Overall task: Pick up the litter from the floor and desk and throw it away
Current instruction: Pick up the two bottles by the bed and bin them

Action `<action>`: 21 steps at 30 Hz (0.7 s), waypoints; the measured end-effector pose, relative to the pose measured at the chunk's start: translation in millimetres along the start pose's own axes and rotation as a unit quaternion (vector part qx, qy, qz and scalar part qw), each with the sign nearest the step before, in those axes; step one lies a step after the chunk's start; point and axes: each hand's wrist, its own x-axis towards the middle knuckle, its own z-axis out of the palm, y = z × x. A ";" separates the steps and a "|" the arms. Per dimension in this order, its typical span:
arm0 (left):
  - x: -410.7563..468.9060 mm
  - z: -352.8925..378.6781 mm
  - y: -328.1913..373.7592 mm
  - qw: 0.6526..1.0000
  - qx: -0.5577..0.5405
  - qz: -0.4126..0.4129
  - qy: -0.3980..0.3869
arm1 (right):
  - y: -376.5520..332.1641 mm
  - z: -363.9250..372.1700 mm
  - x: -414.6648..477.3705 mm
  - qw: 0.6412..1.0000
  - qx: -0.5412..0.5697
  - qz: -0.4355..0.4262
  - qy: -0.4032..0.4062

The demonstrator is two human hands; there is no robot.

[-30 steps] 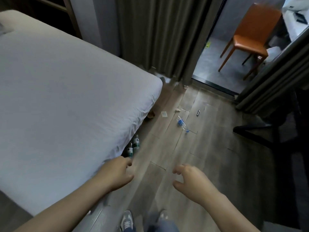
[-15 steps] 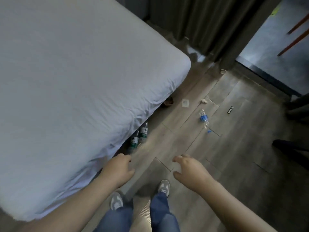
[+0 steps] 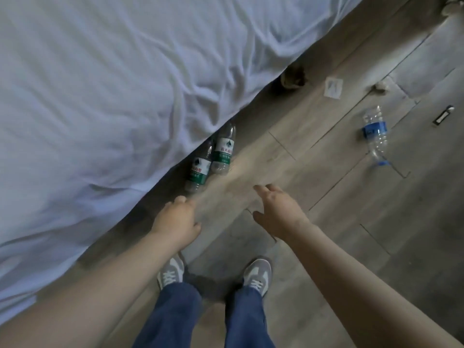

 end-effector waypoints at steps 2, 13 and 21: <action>31.8 25.3 -8.8 1.000 -0.014 -0.005 0.008 | 9.2 27.8 34.6 1.000 0.004 0.000 -0.004; 141.6 97.5 -54.6 0.999 -0.033 -0.010 0.008 | 5.5 97.6 182.9 0.999 0.017 -0.016 0.026; 177.4 120.2 -63.0 0.999 -0.039 -0.009 -0.013 | 7.6 119.4 232.7 0.999 -0.040 -0.018 0.003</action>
